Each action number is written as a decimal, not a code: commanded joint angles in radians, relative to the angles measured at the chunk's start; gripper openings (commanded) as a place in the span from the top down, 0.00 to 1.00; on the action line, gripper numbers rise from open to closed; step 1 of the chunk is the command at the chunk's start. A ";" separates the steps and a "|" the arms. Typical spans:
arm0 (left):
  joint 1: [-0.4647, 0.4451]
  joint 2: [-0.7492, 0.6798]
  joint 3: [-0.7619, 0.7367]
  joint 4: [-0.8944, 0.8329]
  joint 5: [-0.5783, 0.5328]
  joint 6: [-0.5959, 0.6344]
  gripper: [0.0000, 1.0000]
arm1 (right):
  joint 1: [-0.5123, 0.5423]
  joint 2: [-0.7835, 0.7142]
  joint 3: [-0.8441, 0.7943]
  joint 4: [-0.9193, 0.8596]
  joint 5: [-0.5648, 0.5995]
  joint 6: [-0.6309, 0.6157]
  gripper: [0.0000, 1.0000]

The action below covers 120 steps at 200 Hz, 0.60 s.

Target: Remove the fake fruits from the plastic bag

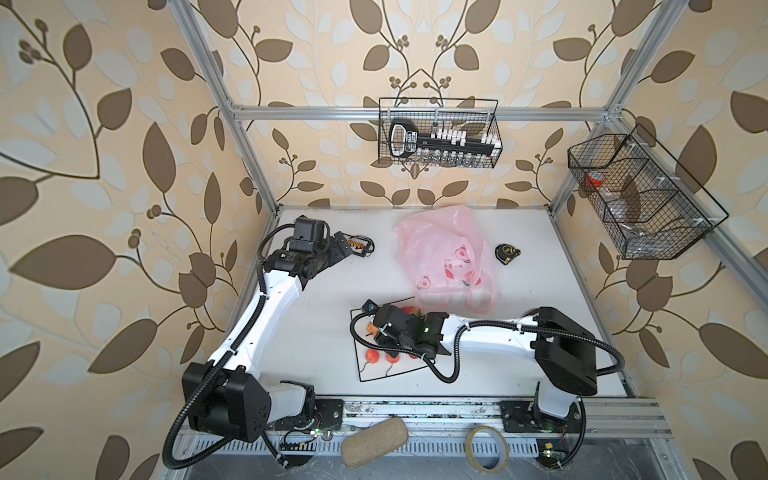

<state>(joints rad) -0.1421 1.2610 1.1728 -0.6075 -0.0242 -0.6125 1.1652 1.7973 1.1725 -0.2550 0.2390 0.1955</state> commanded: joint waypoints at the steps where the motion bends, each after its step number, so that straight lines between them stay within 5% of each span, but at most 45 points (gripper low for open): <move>1: 0.012 -0.051 -0.024 -0.018 -0.098 -0.020 0.01 | 0.005 0.016 -0.008 0.028 -0.009 -0.016 0.51; 93: 0.015 -0.022 0.007 0.012 -0.147 -0.026 0.01 | 0.006 -0.130 -0.053 0.061 0.043 0.004 0.22; 120: 0.014 -0.042 -0.013 0.024 -0.199 -0.004 0.01 | 0.002 -0.275 -0.093 0.064 0.161 0.028 0.19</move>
<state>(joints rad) -0.1421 1.2430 1.1408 -0.6083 -0.1383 -0.6323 1.1652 1.6585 1.1152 -0.2138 0.2745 0.1982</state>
